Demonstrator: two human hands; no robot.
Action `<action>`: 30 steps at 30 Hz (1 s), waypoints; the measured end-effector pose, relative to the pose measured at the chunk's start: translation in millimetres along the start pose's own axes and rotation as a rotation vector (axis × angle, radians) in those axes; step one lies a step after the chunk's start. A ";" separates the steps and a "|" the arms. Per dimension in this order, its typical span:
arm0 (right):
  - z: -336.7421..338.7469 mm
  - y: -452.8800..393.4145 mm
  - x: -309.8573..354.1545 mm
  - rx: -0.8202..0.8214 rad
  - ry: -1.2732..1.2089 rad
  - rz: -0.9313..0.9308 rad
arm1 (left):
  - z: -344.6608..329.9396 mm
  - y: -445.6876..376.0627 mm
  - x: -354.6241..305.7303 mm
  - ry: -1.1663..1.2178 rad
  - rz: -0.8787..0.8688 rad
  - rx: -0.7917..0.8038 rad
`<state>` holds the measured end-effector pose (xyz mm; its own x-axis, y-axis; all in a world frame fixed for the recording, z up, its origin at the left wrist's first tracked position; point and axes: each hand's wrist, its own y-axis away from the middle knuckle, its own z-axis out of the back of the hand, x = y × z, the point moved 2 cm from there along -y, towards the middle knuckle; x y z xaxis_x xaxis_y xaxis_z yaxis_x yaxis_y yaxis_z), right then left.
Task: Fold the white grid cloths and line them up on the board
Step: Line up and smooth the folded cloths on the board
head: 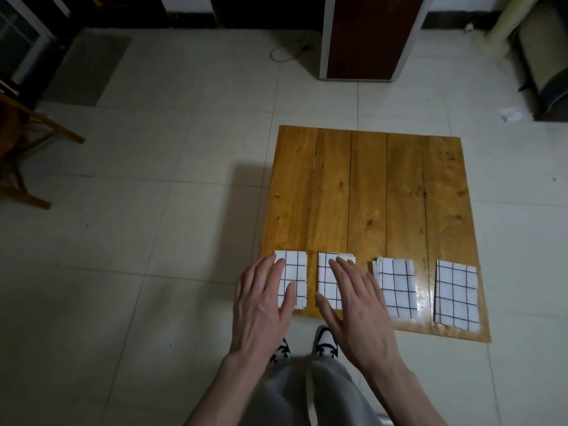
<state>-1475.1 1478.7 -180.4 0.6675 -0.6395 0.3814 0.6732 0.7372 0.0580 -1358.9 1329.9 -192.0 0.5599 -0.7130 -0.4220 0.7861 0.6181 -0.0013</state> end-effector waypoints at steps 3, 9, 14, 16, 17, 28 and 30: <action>-24.3 -11.4 5.9 0.022 0.014 -0.017 | -13.0 -8.8 21.9 0.005 0.004 0.037; -81.8 -35.6 3.2 0.047 0.020 -0.038 | -52.9 -28.5 65.3 0.030 -0.007 0.033; -145.5 -43.0 -21.3 0.096 -0.017 -0.076 | -118.0 -33.7 102.4 0.064 0.034 0.087; -173.6 -44.2 -30.7 0.120 -0.009 -0.068 | -145.2 -32.9 113.4 0.068 0.048 0.113; -187.7 -45.8 -34.8 0.134 -0.005 -0.059 | -158.5 -32.6 118.2 0.065 0.048 0.126; -293.4 -52.6 -50.7 0.286 -0.080 -0.082 | -257.2 -17.5 154.5 -0.073 -0.020 0.171; -300.5 -52.0 -49.2 0.269 -0.038 -0.066 | -262.8 -15.0 156.2 -0.109 -0.028 0.167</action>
<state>-1447.3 1406.4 -479.5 0.6096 -0.6829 0.4026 0.6027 0.7291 0.3243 -1352.0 1296.3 -496.1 0.5553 -0.7664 -0.3229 0.8291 0.5406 0.1426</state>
